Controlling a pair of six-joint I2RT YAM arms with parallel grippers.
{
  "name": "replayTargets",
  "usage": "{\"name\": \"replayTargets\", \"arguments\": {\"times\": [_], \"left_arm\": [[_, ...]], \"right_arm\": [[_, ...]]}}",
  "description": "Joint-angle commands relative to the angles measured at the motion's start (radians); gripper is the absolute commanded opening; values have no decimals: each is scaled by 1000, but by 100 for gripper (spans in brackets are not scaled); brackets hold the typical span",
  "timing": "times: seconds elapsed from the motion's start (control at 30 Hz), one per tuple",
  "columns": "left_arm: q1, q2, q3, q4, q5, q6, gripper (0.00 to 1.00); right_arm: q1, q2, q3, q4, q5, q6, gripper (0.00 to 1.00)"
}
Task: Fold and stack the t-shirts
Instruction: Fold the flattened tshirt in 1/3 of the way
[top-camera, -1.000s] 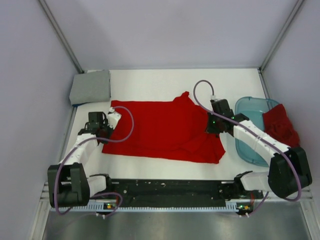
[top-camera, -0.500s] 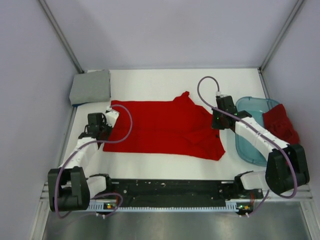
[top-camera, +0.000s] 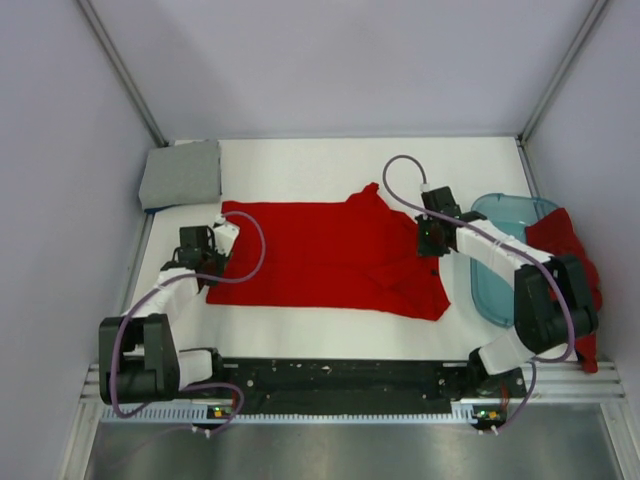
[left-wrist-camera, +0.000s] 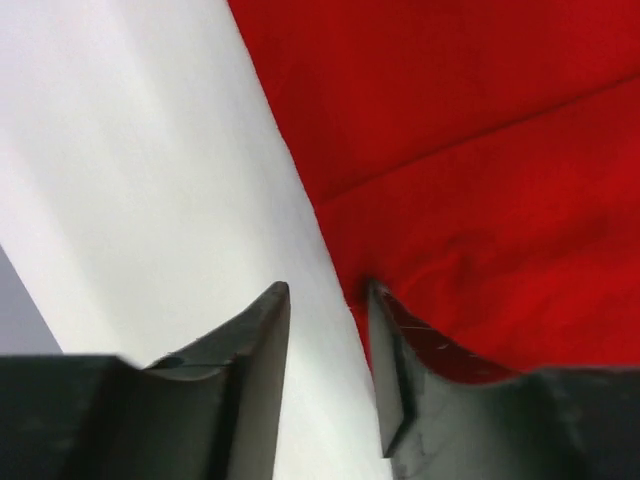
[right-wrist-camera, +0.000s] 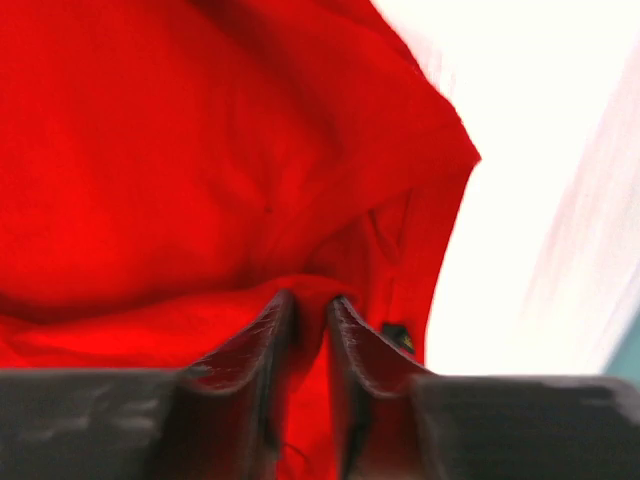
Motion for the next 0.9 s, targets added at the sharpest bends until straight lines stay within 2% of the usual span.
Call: {"name": "replayTargets", "arguments": {"times": [0.0,0.03,0.07,0.13,0.23,0.37,0.6,0.73,0.87], "left_arm": [[7,0,75,0,-69,3,58],[9,-10,92,-8,-92,8,65],[12,-25,107,-23,-111,14,70],[15,-71,136,-74,-107,35,73],[15,-161,149,-198,-15,70,75],[15,-223,88,-275,107,116,69],[13,-163,43,-253,30,100,66],[12,-166,38,-246,28,94,66],[13,-169,34,-244,28,97,66]], "right_arm": [[-7,66,119,1,26,-28,32],[-5,70,153,-37,44,-17,45],[-4,61,180,-77,60,-7,50],[19,8,205,-125,113,0,55],[131,-106,161,-134,111,-5,61],[257,-119,75,-119,-15,9,59],[329,1,47,-71,-37,69,55],[331,69,50,-65,-6,69,46],[332,86,46,-59,-50,72,41]]}}
